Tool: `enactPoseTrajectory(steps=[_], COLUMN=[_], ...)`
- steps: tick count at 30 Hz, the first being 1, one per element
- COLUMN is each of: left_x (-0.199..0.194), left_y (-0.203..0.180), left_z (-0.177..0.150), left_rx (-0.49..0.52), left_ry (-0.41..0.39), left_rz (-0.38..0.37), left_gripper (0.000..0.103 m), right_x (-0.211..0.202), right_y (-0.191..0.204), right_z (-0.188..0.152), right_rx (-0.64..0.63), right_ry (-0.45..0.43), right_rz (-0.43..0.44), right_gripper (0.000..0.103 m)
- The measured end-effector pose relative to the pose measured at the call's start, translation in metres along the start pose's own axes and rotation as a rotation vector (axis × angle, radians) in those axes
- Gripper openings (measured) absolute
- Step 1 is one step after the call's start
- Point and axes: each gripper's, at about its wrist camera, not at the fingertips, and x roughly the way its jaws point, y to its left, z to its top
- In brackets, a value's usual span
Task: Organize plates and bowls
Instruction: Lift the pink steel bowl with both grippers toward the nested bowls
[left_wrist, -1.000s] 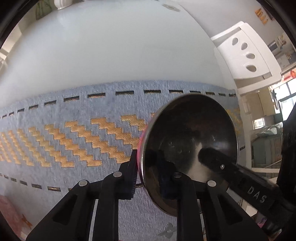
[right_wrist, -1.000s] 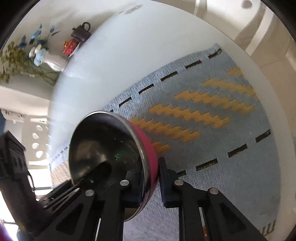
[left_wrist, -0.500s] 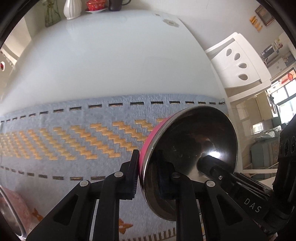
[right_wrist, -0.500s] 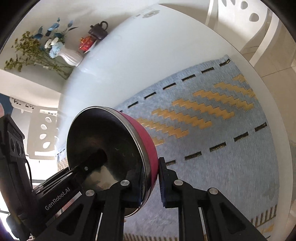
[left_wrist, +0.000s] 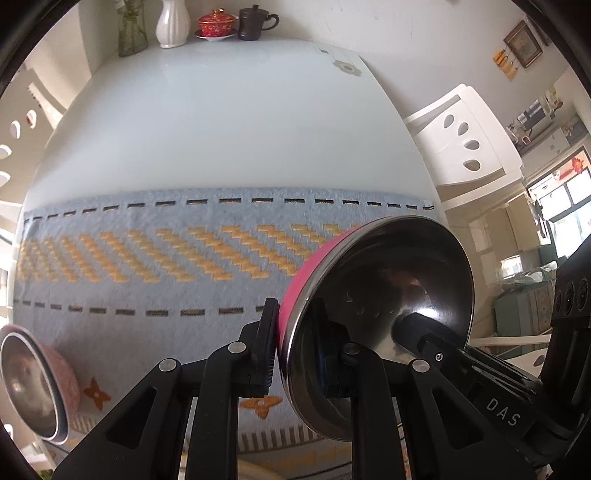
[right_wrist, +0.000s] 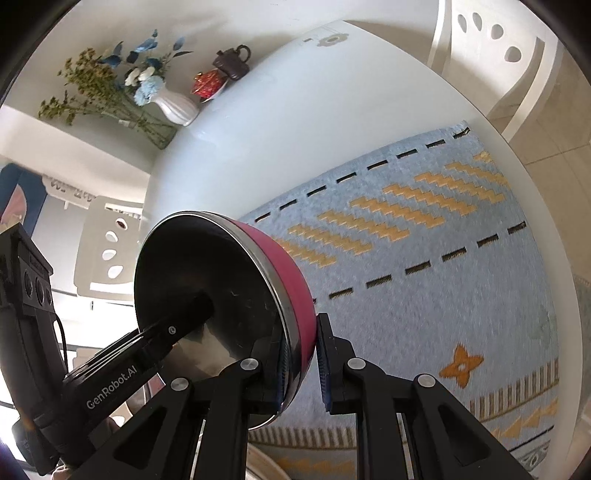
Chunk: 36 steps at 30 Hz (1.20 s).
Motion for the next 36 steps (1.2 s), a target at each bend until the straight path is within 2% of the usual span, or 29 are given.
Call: enactPoseTrajectory(steps=[8, 23, 36], left_x=[-0.028, -0.084, -0.105], left_y=[0.029, 0.117, 0.176], left_z=[-0.019, -0.044, -0.06], left_rx=[-0.042, -0.148, -0.215], left_ry=[-0.025, -0.077, -0.092], left_rz=[0.006, 0.045, 0.061], left_gripper=[0.015, 0.015, 0.016], right_x=[-0.005, 0.019, 0.042], right_y=[0.035, 0.129, 0.191], right_z=[-0.018, -0.048, -0.073], right_rx=[-0.042, -0.16, -0.233], right_ry=[-0.001, 0.037, 0.082], right_rz=[0.007, 0.042, 0.043], right_gripper=[0.014, 0.014, 0.014])
